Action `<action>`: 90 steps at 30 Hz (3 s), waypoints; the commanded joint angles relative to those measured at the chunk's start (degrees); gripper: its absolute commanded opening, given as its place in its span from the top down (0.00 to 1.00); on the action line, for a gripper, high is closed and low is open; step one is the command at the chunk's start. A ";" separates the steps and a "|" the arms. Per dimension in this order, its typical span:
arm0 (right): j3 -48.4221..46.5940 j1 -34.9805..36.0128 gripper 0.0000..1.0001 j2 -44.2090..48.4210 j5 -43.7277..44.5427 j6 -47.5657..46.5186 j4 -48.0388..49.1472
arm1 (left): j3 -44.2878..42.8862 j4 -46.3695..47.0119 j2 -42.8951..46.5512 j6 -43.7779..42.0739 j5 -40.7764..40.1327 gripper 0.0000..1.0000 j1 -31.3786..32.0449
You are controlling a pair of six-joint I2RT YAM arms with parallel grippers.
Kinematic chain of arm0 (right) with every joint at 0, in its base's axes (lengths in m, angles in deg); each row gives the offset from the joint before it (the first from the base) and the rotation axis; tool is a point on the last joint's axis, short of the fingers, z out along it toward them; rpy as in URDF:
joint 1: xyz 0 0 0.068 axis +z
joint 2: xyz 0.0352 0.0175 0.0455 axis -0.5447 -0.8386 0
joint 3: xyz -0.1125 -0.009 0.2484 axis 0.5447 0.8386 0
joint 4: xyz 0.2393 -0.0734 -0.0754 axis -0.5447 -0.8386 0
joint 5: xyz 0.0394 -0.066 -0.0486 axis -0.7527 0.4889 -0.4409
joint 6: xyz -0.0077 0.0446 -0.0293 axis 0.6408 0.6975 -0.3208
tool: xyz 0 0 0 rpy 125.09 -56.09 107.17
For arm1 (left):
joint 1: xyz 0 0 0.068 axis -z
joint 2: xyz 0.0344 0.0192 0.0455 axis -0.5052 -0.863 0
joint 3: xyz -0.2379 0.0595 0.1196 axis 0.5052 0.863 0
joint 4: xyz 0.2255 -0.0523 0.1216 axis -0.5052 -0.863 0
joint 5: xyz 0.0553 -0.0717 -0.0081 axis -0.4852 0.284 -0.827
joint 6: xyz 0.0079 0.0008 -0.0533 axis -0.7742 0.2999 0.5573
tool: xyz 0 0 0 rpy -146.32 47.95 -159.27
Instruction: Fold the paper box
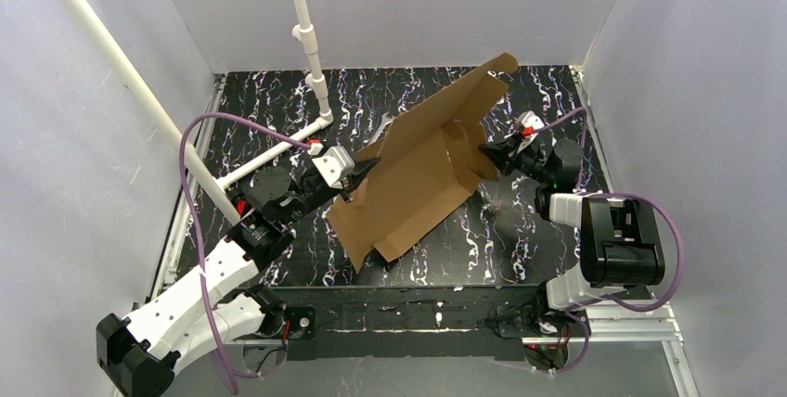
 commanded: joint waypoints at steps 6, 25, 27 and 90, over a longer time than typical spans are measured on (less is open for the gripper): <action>2.03 0.22 0.86 7.59 -5.21 -9.02 -6.81 | 0.66 1.49 1.45 0.72 5.10 1.00 0.19; -2.83 -0.52 0.65 13.55 -6.51 -12.09 -26.59 | 3.96 1.14 4.43 1.32 6.59 1.00 0.15; -3.75 -0.54 0.65 13.78 -7.88 -13.49 -29.50 | 3.99 1.06 4.59 1.38 6.75 1.00 0.20; 0.07 -1.48 0.99 16.97 8.38 -4.35 -23.07 | -19.35 -34.71 0.93 26.53 -10.64 0.28 2.37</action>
